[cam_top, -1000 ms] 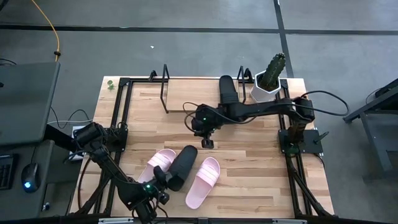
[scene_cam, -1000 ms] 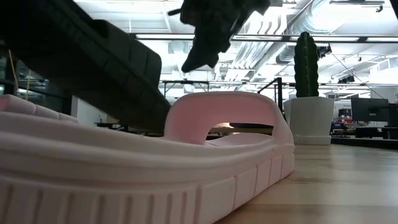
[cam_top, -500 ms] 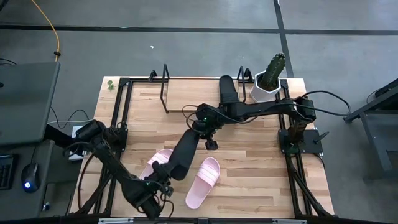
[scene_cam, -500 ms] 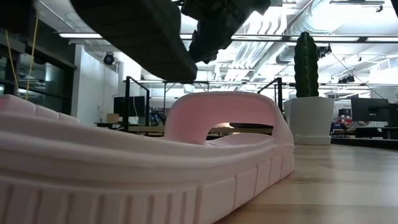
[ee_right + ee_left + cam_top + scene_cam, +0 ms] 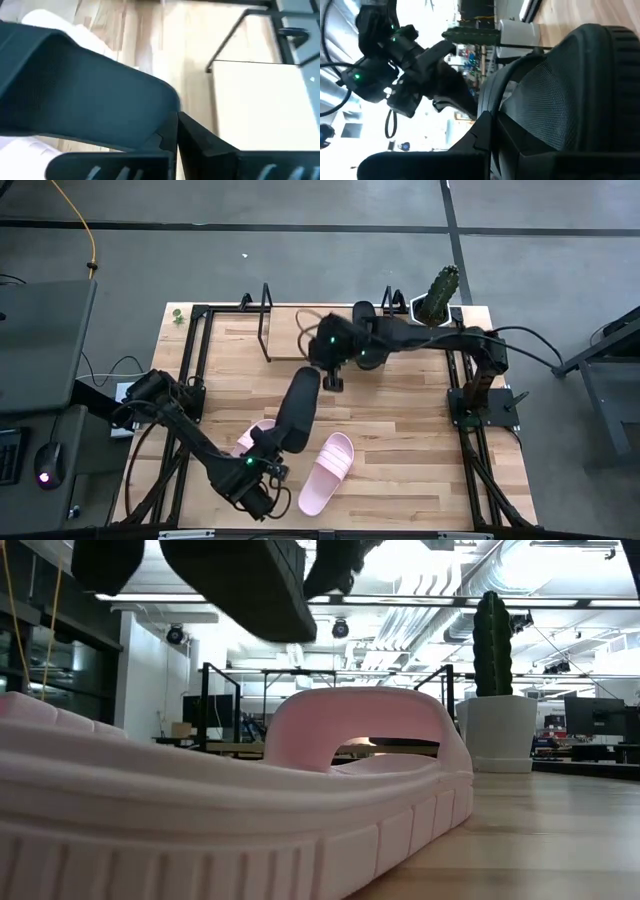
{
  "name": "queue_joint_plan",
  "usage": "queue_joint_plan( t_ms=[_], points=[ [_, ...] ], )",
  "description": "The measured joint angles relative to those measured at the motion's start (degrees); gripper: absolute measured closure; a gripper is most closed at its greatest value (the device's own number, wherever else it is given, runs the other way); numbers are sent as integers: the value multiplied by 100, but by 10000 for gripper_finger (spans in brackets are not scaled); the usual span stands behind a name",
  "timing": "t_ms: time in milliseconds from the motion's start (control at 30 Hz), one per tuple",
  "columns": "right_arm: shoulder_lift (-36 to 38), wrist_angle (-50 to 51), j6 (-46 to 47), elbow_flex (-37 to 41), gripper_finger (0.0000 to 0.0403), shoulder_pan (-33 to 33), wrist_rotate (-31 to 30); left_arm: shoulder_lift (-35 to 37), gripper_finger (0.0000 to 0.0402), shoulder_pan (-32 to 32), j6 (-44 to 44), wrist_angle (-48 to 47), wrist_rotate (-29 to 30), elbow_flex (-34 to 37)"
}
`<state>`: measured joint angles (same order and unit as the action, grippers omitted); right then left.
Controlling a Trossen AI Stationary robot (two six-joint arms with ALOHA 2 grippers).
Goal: Pick and place slides into the shelf
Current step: Put the black slide on the shelf
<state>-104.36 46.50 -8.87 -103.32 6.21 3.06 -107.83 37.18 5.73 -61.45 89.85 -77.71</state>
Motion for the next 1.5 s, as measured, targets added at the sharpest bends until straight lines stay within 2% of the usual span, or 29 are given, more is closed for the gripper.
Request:
queue_joint_plan(
  t_ms=[133, 233, 400, 600, 767, 1000, 1133, 1300, 1500],
  points=[
    [3, 586, 177, -823, 402, 199, 165, 0, 401, -7, 8, -73, 36, 0],
    [9, 931, 293, -1244, 402, 379, 754, 0, 401, -10, -137, -132, 37, 0],
    [9, 1274, 591, -1552, 402, 684, 1907, 0, 401, -10, -554, -161, 35, 0],
    [-2, 1641, 449, -1557, 400, 855, 2598, 0, 401, -182, -1060, -162, 32, 0],
    [-2, 1577, 292, -1557, 377, 856, 2650, 55, 401, -373, -1468, -178, 12, -128],
    [-2, 1581, 269, -1557, 318, 896, 2650, 55, 401, -428, -1617, -328, 25, -1053],
    [-2, 1604, 532, -1557, 283, 998, 2722, 57, 401, -414, -2065, -319, 30, -1426],
    [-2, 1639, 722, -1557, 242, 1158, 2736, 55, 401, -422, -2536, -311, 21, -1541],
    [-2, 1809, 891, -1557, 205, 1375, 2763, 55, 401, -423, -2694, -310, 8, -1539]
  ],
)
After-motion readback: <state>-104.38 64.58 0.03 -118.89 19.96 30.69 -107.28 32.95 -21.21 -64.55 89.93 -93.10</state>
